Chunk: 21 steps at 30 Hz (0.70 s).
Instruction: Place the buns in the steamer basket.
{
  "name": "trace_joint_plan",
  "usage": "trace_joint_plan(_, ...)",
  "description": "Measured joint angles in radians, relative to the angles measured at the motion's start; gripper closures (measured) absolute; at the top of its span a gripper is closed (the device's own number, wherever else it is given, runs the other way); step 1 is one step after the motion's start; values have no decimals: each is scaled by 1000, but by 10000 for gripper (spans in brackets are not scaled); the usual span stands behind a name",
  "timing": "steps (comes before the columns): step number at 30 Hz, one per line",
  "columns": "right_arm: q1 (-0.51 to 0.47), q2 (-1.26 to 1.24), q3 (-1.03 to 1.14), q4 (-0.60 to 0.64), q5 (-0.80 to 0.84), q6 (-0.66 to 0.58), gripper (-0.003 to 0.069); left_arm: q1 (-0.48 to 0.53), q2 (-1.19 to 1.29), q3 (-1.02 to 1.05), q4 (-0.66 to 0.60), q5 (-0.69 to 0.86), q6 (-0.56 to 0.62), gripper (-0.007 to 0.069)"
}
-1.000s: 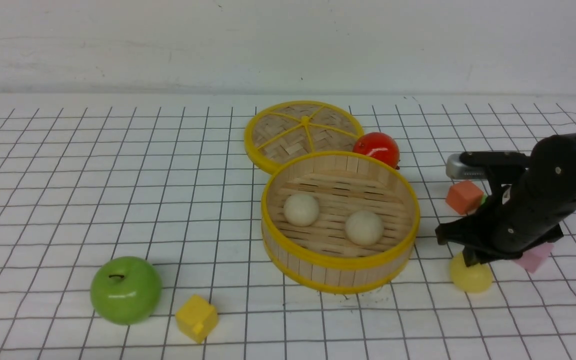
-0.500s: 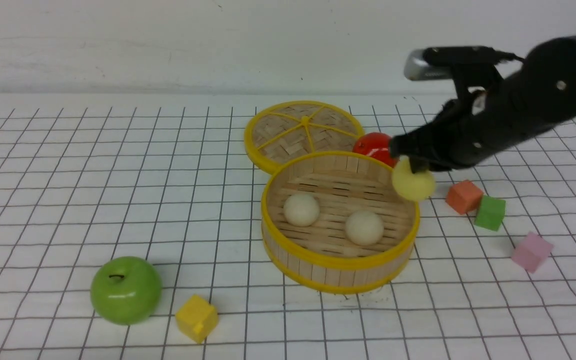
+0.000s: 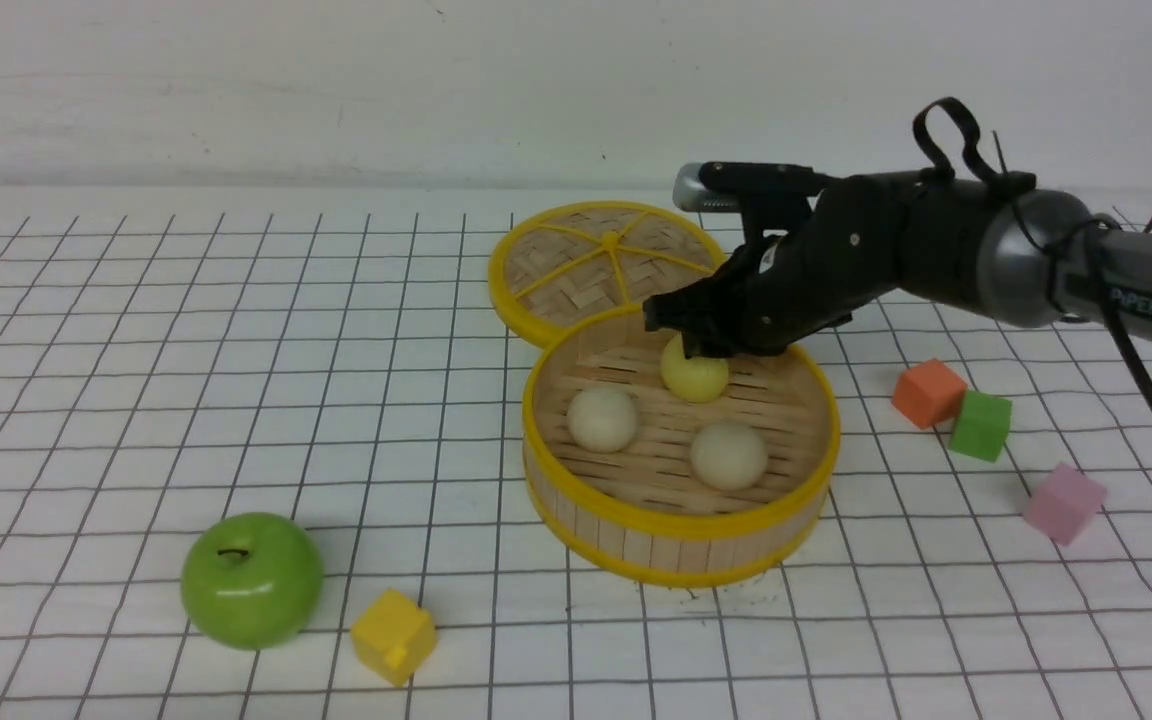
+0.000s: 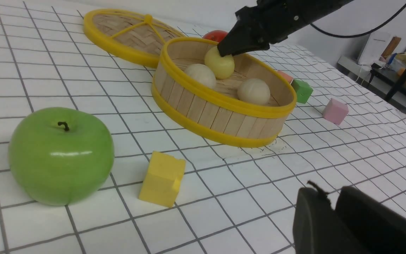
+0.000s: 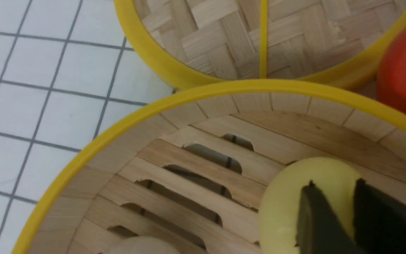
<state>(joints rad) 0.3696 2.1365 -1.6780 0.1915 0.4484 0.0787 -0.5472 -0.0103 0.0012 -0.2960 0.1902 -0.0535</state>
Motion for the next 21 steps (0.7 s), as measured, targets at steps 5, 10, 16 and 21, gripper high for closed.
trace_joint_plan(5,0,-27,-2,1,34,0,226,0,0,0,0,0,0,533)
trace_joint_plan(10,0,-186,-2,-59,289,9,193,0,0,0,0,0,0,532)
trace_joint_plan(16,5,-469,146,-139,558,50,481,0,0,0,0,0,0,522)
trace_joint_plan(21,9,-649,331,-144,582,102,662,0,0,0,0,1,0,517)
